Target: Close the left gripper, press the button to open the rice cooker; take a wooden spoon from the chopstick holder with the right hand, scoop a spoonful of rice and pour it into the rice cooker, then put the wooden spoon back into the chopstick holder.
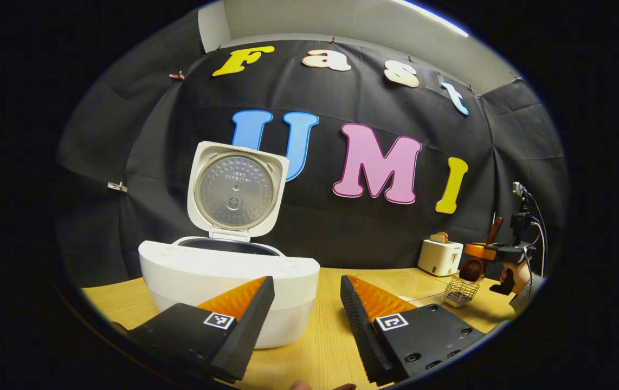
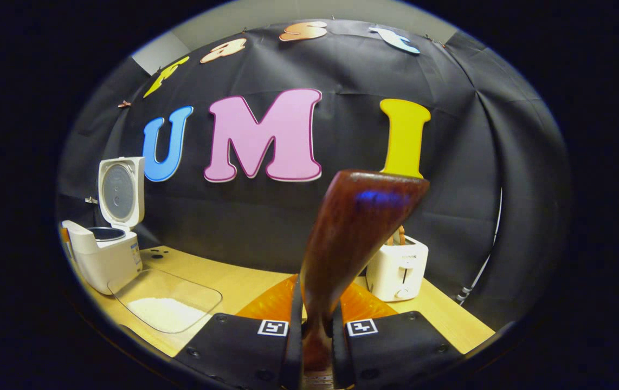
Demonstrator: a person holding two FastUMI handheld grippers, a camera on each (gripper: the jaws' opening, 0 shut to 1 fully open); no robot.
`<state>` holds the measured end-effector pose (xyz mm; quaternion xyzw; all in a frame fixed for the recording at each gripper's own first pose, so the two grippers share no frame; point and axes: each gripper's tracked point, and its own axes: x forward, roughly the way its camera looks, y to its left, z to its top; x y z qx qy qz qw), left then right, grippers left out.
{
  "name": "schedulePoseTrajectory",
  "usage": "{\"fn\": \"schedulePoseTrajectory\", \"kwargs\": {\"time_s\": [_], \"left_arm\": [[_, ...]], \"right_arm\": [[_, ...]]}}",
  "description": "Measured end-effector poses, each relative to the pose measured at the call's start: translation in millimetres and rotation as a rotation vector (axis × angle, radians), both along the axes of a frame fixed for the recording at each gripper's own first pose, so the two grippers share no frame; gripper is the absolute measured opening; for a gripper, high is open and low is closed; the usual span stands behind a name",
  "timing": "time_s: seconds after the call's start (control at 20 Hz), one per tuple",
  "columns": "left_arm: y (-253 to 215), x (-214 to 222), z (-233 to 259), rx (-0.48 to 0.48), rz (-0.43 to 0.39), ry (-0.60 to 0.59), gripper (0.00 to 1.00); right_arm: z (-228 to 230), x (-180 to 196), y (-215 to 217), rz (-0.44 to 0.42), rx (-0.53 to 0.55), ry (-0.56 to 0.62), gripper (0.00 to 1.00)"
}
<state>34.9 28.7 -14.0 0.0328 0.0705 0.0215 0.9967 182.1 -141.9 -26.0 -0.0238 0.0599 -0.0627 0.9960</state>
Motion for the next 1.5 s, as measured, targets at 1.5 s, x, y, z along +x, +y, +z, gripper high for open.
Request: {"fn": "schedulePoseTrajectory", "kwargs": {"time_s": [1.5], "left_arm": [[24, -13, 21, -0.057, 0.015, -0.037, 0.80]], "right_arm": [[-123, 48, 232, 0.320, -0.096, 0.464, 0.25]]}}
